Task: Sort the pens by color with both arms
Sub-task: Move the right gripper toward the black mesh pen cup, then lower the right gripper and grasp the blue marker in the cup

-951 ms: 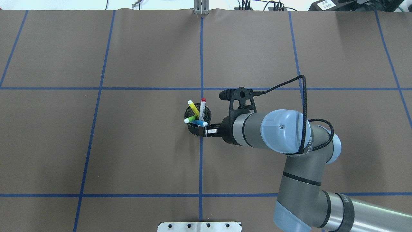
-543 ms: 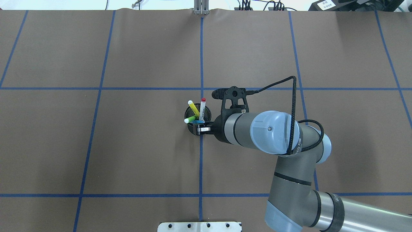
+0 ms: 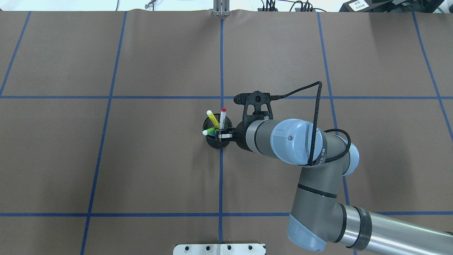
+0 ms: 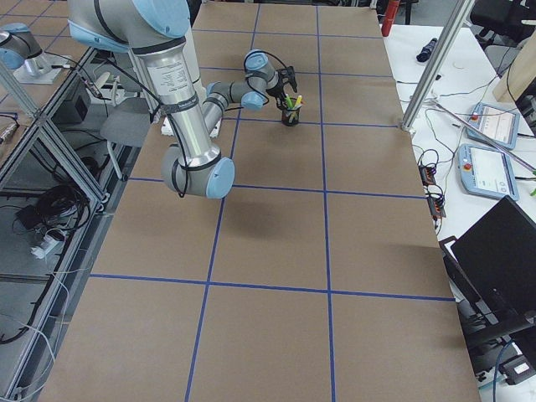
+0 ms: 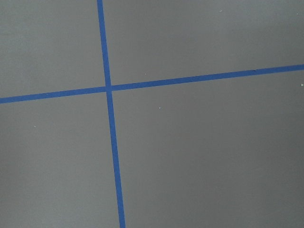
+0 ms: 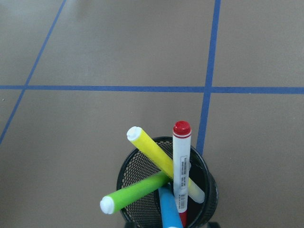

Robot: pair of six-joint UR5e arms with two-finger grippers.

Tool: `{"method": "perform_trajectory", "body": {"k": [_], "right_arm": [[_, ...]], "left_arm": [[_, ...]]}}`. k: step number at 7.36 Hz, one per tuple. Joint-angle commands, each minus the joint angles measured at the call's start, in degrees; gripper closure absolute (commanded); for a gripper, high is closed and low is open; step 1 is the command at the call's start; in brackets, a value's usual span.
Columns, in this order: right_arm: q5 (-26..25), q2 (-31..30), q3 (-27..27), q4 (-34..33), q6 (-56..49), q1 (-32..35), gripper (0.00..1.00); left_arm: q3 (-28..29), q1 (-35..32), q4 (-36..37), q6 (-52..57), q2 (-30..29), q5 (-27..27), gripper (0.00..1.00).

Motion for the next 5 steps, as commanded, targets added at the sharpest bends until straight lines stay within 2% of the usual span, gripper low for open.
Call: {"method": "perform_trajectory", "body": {"k": [1, 5], "right_arm": [[0.0, 0.1, -0.7, 0.0, 0.4, 0.1, 0.41], [0.1, 1.9, -2.3, 0.0, 0.8, -0.3, 0.44]], "left_arm": [[0.0, 0.0, 0.0, 0.0, 0.0, 0.0, 0.01], [0.0, 0.0, 0.0, 0.0, 0.0, 0.0, 0.01]]}}
